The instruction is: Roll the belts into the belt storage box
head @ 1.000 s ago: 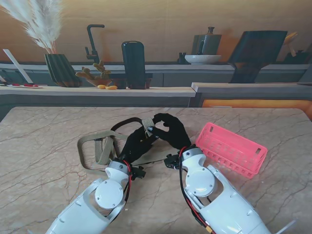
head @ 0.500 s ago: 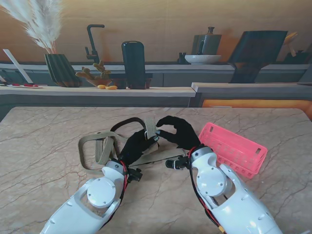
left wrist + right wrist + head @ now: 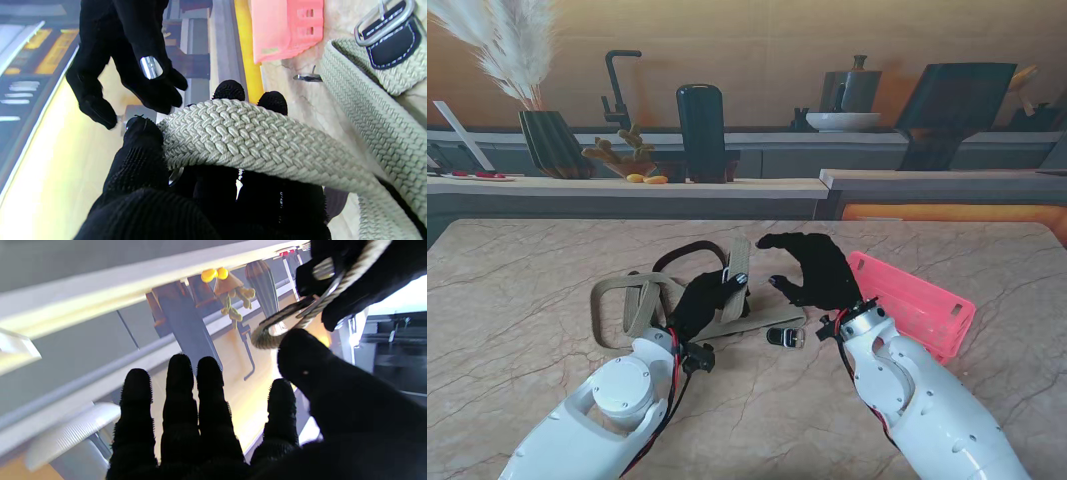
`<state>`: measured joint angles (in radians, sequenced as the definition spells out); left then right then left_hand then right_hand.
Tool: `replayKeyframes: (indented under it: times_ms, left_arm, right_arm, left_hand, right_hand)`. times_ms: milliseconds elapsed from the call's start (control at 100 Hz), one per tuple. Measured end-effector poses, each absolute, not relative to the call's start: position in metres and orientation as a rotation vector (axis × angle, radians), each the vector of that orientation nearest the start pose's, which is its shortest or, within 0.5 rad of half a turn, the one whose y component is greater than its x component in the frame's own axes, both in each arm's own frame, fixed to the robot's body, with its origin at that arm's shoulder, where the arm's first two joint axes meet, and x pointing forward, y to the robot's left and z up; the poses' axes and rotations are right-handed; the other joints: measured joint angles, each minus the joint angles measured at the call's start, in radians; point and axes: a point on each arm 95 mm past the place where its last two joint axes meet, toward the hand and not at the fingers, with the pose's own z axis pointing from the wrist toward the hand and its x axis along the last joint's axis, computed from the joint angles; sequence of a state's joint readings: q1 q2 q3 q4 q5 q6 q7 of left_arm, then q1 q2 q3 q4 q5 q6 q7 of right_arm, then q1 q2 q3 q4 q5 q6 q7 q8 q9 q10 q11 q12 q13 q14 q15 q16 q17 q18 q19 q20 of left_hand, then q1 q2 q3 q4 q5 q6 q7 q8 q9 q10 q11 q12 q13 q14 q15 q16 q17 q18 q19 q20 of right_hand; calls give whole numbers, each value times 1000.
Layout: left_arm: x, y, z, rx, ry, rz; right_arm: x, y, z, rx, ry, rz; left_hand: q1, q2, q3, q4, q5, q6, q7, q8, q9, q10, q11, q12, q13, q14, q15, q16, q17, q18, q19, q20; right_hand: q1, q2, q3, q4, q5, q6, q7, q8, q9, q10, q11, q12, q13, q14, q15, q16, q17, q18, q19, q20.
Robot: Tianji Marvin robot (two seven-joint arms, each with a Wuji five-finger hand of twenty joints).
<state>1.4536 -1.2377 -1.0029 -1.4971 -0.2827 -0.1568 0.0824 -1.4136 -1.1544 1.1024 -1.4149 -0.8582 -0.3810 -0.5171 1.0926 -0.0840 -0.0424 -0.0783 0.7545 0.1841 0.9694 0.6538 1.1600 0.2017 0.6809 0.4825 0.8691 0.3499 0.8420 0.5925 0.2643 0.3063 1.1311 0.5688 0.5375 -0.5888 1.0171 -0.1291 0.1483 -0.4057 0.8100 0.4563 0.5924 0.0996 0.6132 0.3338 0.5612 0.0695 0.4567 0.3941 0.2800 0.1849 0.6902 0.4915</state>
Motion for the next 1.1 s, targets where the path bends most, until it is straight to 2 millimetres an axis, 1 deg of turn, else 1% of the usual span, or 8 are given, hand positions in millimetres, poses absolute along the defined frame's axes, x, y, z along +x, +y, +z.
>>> replayKeyframes:
  times_ms: [150,330,610,840,880,920,1000,1100]
  left_arm:
    - [403,-102,-331,-2409,535,-2397]
    - [398,-104,-329,-2523,436,-2398]
    - [390,-110,-328,-2611,432,-2406]
    - [389,-112,-330,-2708,384,-2386]
    - [389,-113,-330,-2712,381,-2384]
    - [389,-113,-330,-2713,379,-2384]
    - [389,-113,-330,-2711,375,-2383]
    - [388,-113,-330,-2715,362,-2384]
  right_arm:
    - [425,38,-293,782,1184,2110]
    - [435,43,-297,648,1265,2086]
    - [450,51,-302,638,1297,2089]
    - [457,59,-304,642,1290,2106]
    - [457,60,-305,647,1291,2108]
    - [458,61,-306,651,1293,2110]
    - [459,63,-307,652,1301,2109]
    - [459,63,-308,644,1300,2111]
  left_hand:
    - [-47,14,23,0,66,13,28,0,47,9,20,0,26,14,32,0,14,16,22,17]
    - [-47,33,32,0,75,37,36,0,47,18,22,0,26,17,35,0,14,18,27,23]
    - [-47,43,34,0,75,45,36,0,47,18,22,-10,27,17,35,-3,13,19,27,24]
    - [-48,43,34,0,74,46,36,1,47,18,22,-12,27,17,35,-11,13,19,27,24]
    - [-48,54,34,0,74,46,36,9,47,18,22,-12,27,17,35,-11,12,19,27,24]
    - [-48,54,34,0,74,46,36,10,47,18,22,-12,27,17,35,-11,12,18,27,24]
    - [-48,54,34,0,74,47,36,10,47,18,22,-12,27,17,35,-12,12,18,27,24]
    - [-48,54,34,0,73,54,36,10,47,18,22,-13,27,17,35,-12,12,17,27,24]
  right_hand:
    - [-13,-19,0,0,-13,-1,24,-33,-117,6,31,3,-54,-1,46,5,-50,-2,52,-7]
    - [-32,-27,0,0,-10,-5,86,-35,-187,23,58,13,-98,0,71,5,-89,-3,103,-22]
    - [-54,-38,-1,0,-8,-5,120,-44,-189,25,90,14,-102,1,106,5,-111,-3,167,-54]
    - [-53,11,-19,-1,119,13,147,-60,-104,25,103,17,-79,2,142,5,-108,-4,218,-81]
    - [-52,27,-32,1,155,18,146,-111,-73,25,102,24,-68,2,146,5,-101,-4,233,-101]
    - [-41,28,-39,-44,182,18,155,-167,-40,24,102,26,-46,2,154,5,-99,-3,244,-115]
    - [-9,38,-91,-85,227,18,196,-270,28,7,103,26,-17,2,158,6,-88,-2,258,-132]
    - [14,49,-140,-86,276,18,214,-319,110,-14,101,26,28,2,168,7,-74,-1,271,-139]
